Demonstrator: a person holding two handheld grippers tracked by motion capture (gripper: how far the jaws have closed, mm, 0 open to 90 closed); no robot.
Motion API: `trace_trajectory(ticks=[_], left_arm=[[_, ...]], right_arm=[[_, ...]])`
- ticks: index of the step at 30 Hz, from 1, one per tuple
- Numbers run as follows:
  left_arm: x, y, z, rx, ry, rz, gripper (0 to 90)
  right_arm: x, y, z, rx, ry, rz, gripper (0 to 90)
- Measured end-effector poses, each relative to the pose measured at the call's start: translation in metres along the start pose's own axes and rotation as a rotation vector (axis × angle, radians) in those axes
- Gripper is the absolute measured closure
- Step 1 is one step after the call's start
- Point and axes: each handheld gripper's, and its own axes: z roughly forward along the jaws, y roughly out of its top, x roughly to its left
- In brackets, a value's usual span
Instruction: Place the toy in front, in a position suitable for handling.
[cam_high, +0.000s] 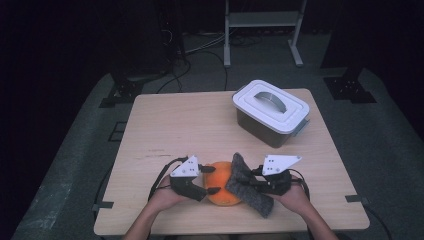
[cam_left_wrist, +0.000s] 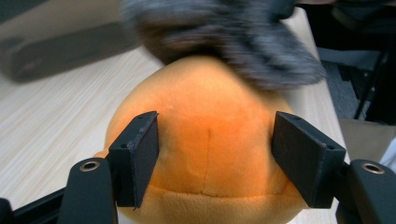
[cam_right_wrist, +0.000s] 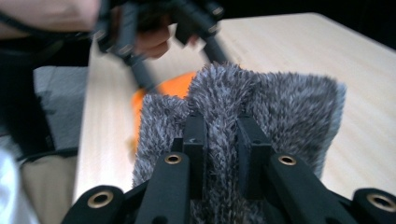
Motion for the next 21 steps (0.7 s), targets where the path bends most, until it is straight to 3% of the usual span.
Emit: trace_trajectory(ticks=[4,7,10,15,18,21], left_arm=[[-0.002,0.002,0.002,-0.006,0.0,0.013,31.7],[0.0,0.003,-0.001,-0.007,0.025,0.01,29.9],[0.004,0.002,-0.006,-0.031,0.028,-0.044,23.9],[0.006,0.002,-0.006,-0.023,0.042,-0.061,23.7],[0.003,0.001,-0.001,-0.001,0.034,-0.034,26.9],[0.0,0.003,0.001,-0.007,0.022,-0.008,27.9]], right_arm=[[-0.007,-0.005,0.003,0.007,0.004,0.035,75.2],[-0.007,-0.007,0.002,0.031,0.006,0.036,75.5],[-0.003,-0.012,0.002,0.056,0.021,0.035,75.6],[0.005,-0.015,0.0,0.09,0.074,0.015,75.6],[0.006,-0.012,-0.001,0.084,0.086,0.015,75.6],[0.003,-0.002,-0.004,0.038,0.059,0.008,75.7]])
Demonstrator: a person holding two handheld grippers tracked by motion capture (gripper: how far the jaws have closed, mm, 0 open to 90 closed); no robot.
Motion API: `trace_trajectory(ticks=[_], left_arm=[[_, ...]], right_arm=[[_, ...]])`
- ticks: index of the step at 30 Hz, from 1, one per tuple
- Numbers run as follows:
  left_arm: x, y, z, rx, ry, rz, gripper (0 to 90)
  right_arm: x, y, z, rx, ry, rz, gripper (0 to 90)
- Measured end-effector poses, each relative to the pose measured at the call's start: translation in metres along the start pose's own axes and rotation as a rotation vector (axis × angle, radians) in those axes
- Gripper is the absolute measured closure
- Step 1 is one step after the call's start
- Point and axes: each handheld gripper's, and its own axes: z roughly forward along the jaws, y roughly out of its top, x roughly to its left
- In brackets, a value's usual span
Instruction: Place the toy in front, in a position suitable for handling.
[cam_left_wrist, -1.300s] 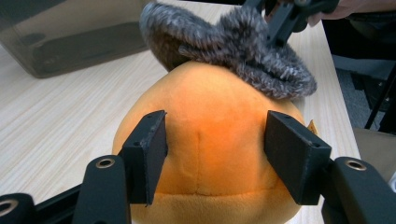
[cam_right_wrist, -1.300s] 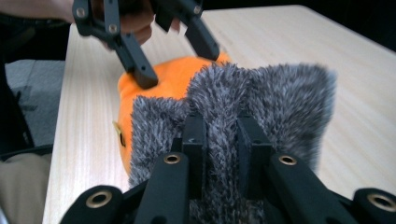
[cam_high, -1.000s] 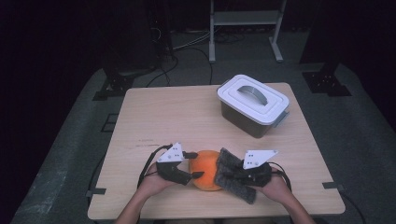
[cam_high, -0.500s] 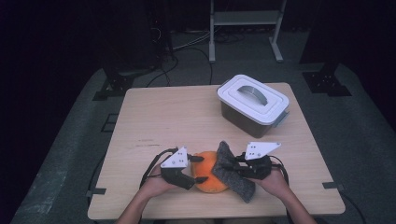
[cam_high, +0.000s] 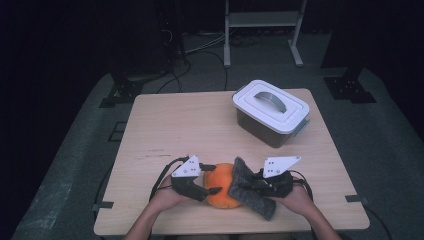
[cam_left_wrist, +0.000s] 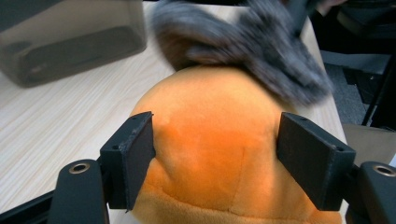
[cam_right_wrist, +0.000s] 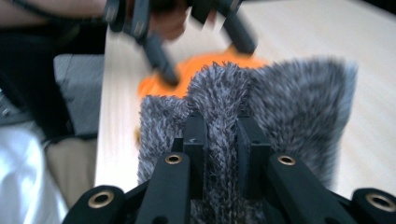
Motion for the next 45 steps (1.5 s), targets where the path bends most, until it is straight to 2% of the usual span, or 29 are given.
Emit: trace_trajectory(ticks=[2,4,8,12,16,18,19,21,22,25,26,27,30,33,37,41,43,45], left_arm=[[-0.003,0.001,0.001,-0.002,-0.003,0.027,29.3],[-0.005,0.002,0.002,-0.005,-0.007,0.039,29.3],[-0.006,0.005,0.001,0.009,0.001,0.051,28.5],[-0.004,0.009,-0.004,0.009,0.027,0.046,25.5],[-0.001,0.008,-0.007,0.018,0.043,0.008,21.0],[0.001,0.005,-0.005,0.036,0.025,-0.014,20.4],[0.002,0.004,-0.003,0.042,0.007,-0.016,22.8],[0.001,0.003,0.0,0.051,0.007,-0.009,25.9],[0.001,0.004,0.0,0.047,0.003,-0.007,27.9],[-0.003,0.005,0.001,0.024,-0.02,0.029,30.4],[-0.005,0.006,0.002,0.018,-0.023,0.044,30.6],[-0.006,0.007,0.002,0.02,-0.027,0.058,30.6],[-0.006,0.007,0.002,0.016,-0.027,0.065,30.5],[-0.006,0.008,0.001,0.031,-0.01,0.08,30.4],[-0.006,0.009,0.0,0.045,0.005,0.086,30.1],[-0.006,0.009,0.0,0.043,-0.002,0.086,30.2],[-0.007,0.01,0.001,0.043,-0.018,0.093,30.3],[-0.008,0.009,0.002,0.027,-0.031,0.097,30.4]], right_arm=[[-0.003,0.006,0.0,-0.024,-0.028,-0.001,75.8],[-0.006,0.008,0.004,-0.023,-0.043,0.003,75.8],[-0.008,0.002,0.009,-0.001,-0.029,0.012,75.9],[-0.005,-0.002,0.008,0.018,-0.008,0.008,76.0],[0.0,-0.004,0.005,0.041,0.01,-0.005,76.0],[0.002,-0.005,0.004,0.047,0.03,-0.004,76.0],[0.002,-0.005,0.004,0.05,0.04,0.0,76.1],[0.002,-0.002,0.005,0.044,0.047,0.001,76.3],[0.002,0.002,0.005,0.039,0.035,-0.01,76.5],[-0.002,0.01,0.003,-0.029,0.009,-0.003,76.6],[-0.003,0.012,0.003,-0.036,-0.003,-0.001,76.6],[-0.003,0.012,0.004,-0.028,-0.008,-0.007,76.5],[-0.004,0.006,0.006,-0.01,-0.008,-0.001,76.4],[-0.004,0.003,0.005,0.01,0.001,-0.001,76.4],[-0.004,-0.003,0.002,0.027,0.024,0.017,76.8],[-0.001,-0.005,-0.002,0.047,0.043,0.017,76.9],[-0.001,-0.004,-0.003,0.033,0.049,0.026,76.9],[-0.001,-0.001,-0.003,-0.015,0.04,0.028,77.0]])
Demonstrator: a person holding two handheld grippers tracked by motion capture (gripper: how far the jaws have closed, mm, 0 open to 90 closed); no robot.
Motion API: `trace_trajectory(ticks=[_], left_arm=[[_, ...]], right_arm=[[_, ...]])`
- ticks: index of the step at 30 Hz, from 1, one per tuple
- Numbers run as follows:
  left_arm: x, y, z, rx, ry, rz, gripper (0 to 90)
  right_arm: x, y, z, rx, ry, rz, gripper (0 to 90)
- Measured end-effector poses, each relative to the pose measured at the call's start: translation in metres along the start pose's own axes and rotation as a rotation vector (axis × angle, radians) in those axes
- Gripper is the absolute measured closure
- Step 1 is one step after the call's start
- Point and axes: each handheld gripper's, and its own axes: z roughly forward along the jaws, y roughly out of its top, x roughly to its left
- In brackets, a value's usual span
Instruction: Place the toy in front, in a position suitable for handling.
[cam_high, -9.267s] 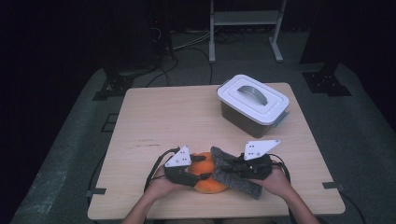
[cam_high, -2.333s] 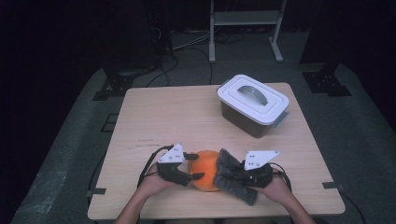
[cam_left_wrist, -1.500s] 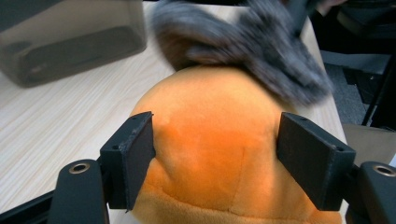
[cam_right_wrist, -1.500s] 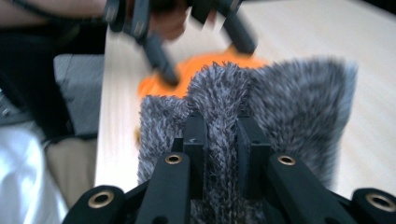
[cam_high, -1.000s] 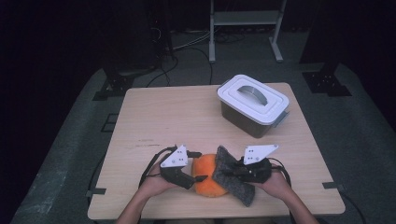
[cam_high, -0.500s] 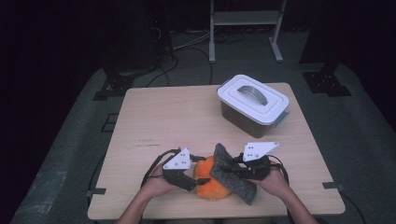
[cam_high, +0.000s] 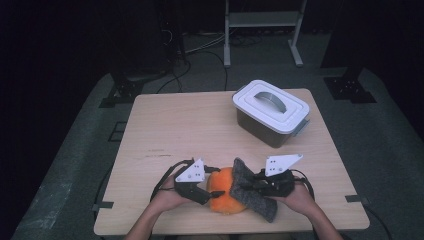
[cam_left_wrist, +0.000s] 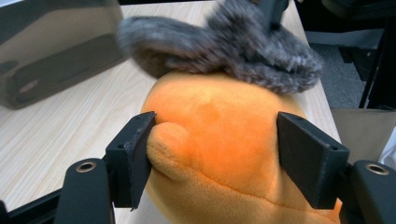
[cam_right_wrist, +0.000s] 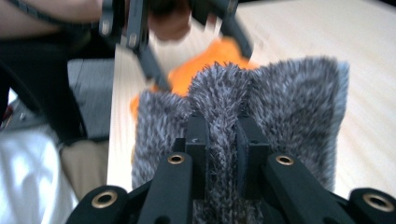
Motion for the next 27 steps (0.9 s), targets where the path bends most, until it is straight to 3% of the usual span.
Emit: trace_trajectory(ticks=[2,7,21,27], left_arm=[[-0.002,0.001,0.001,-0.004,-0.009,0.018,31.0],[-0.003,0.001,0.001,-0.007,-0.013,0.037,31.2],[0.004,-0.007,-0.003,-0.006,0.01,-0.019,31.1],[0.008,-0.009,-0.002,-0.011,0.025,-0.052,30.9]], right_arm=[[0.0,0.006,0.002,-0.029,-0.016,-0.004,76.9],[-0.003,0.007,0.01,-0.02,-0.027,-0.003,76.7],[-0.015,-0.021,-0.01,0.046,-0.073,0.06,76.5],[-0.005,-0.005,-0.01,-0.011,-0.056,0.02,76.5]])
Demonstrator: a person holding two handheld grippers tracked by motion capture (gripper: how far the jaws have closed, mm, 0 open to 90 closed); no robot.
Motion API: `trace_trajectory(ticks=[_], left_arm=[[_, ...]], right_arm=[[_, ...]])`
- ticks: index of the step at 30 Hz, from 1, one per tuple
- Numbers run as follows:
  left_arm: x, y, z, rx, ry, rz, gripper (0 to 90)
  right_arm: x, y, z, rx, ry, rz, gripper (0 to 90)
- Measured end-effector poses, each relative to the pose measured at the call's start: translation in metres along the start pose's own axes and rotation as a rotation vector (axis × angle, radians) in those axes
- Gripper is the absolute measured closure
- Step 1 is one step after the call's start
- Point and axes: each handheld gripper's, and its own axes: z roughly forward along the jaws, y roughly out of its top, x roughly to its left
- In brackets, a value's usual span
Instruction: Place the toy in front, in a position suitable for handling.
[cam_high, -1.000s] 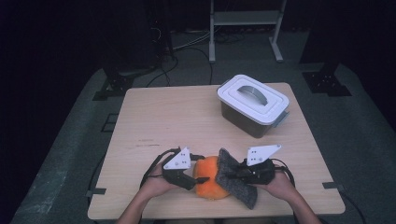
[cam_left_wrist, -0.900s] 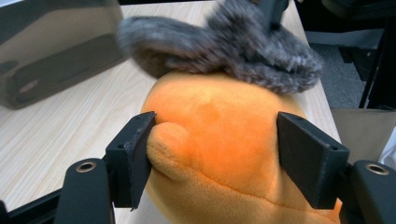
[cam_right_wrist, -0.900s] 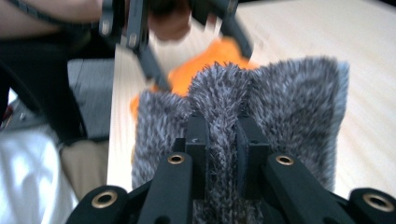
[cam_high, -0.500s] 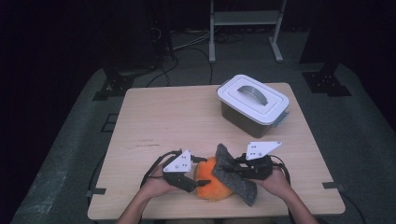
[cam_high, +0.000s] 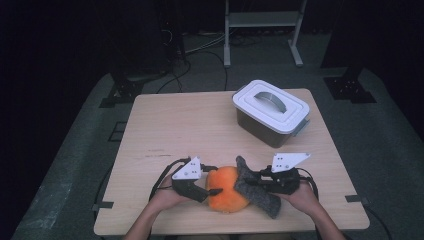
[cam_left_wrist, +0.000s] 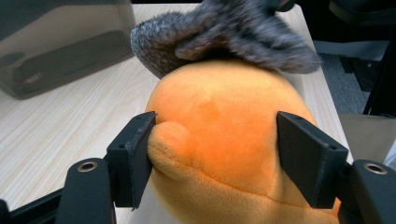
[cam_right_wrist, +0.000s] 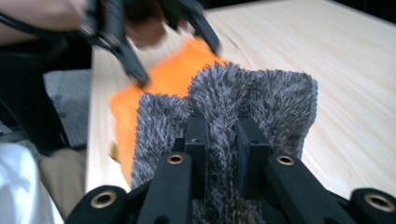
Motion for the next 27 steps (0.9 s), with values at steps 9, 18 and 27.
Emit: trace_trajectory(ticks=[9,18,27], left_arm=[[0.001,0.004,-0.007,-0.029,0.029,0.002,29.6],[0.002,0.006,-0.015,-0.07,0.046,0.005,30.0],[0.0,0.004,-0.003,-0.061,0.066,-0.017,33.1]], right_arm=[[0.011,0.006,0.017,0.023,-0.007,-0.052,76.5],[-0.004,-0.001,0.013,0.014,-0.051,-0.008,76.5],[0.007,0.01,0.009,-0.024,-0.058,-0.055,76.4]])
